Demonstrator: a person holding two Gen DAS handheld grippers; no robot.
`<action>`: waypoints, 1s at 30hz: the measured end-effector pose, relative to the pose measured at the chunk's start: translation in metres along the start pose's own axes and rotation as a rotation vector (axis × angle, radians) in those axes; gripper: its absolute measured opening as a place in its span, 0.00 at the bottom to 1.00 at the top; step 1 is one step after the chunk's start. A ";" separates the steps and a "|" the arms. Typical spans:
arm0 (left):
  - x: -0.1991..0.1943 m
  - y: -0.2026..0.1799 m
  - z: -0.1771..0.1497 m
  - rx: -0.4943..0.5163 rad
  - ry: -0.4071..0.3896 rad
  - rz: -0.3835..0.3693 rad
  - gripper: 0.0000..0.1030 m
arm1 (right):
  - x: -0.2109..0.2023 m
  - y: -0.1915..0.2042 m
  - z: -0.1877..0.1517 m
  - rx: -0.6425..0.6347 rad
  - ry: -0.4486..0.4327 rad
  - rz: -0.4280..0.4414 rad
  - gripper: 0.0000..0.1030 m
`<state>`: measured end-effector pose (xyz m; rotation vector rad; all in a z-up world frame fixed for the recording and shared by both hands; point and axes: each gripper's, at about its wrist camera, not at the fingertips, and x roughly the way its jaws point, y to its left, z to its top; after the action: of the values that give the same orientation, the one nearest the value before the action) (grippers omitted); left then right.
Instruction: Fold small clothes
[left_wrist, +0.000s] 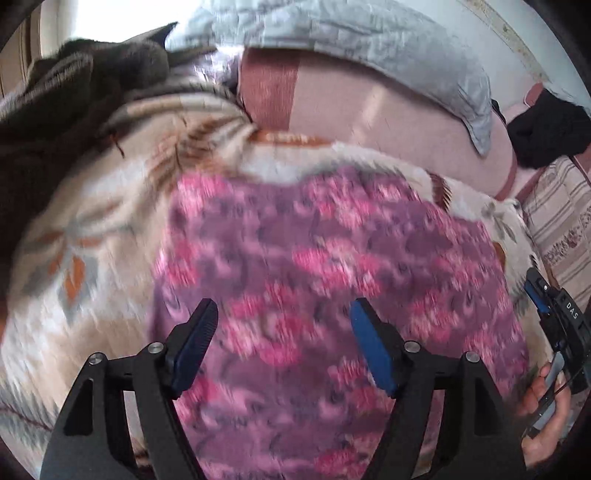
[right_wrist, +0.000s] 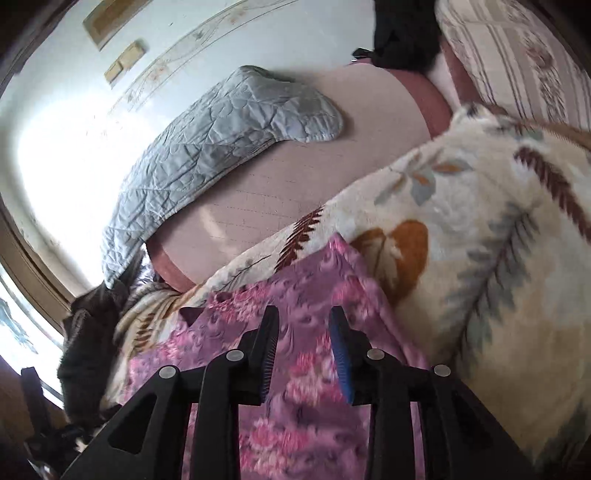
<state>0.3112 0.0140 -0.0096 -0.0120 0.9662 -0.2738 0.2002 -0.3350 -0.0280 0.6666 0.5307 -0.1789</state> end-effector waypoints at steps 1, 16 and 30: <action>0.005 0.002 0.007 -0.004 0.001 0.023 0.72 | 0.012 0.002 0.001 -0.017 0.032 -0.024 0.31; 0.081 0.048 0.033 -0.179 0.167 0.040 0.82 | 0.108 0.004 0.007 -0.244 0.308 -0.224 0.45; 0.043 0.058 -0.010 -0.029 0.137 0.066 0.83 | 0.032 0.011 -0.035 -0.299 0.253 -0.232 0.59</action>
<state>0.3395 0.0608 -0.0578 0.0120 1.1048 -0.2013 0.2170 -0.3040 -0.0614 0.3351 0.8604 -0.2289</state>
